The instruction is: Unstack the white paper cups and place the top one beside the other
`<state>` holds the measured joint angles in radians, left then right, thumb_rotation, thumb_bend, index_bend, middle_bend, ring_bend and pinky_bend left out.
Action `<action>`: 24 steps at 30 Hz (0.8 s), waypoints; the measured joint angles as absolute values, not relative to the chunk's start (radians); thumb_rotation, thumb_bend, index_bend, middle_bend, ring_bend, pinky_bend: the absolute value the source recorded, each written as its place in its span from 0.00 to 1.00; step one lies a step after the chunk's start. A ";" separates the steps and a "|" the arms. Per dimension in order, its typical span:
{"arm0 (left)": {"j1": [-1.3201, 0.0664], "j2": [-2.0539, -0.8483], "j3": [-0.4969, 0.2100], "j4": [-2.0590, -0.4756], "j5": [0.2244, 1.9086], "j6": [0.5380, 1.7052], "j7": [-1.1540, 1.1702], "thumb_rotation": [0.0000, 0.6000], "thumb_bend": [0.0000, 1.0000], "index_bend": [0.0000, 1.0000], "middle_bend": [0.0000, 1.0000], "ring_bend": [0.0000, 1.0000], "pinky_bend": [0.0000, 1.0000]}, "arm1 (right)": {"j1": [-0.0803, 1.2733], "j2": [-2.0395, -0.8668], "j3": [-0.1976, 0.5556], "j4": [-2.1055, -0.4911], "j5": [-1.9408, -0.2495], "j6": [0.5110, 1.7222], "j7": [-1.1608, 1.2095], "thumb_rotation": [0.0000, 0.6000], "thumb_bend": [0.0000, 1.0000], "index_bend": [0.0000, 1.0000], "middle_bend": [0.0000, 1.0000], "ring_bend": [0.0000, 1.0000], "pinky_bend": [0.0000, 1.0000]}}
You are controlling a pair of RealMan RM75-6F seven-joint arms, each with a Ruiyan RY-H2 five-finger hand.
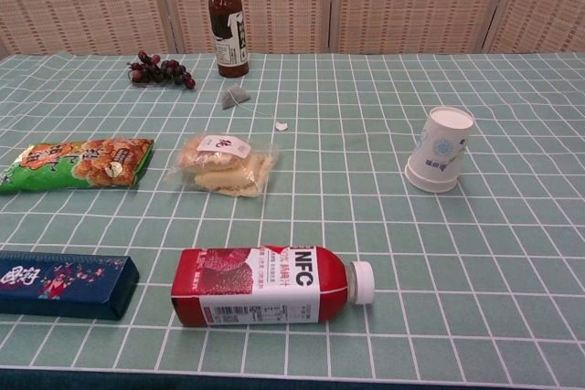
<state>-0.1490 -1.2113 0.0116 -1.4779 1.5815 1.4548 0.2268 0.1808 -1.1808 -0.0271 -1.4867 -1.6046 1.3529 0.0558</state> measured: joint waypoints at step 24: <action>-0.154 -1.212 0.002 -1.476 1.570 1.445 0.219 1.00 0.40 0.21 0.19 0.15 0.18 | 0.217 -1.150 -0.005 -1.519 -1.588 1.309 0.106 1.00 0.27 0.00 0.00 0.00 0.00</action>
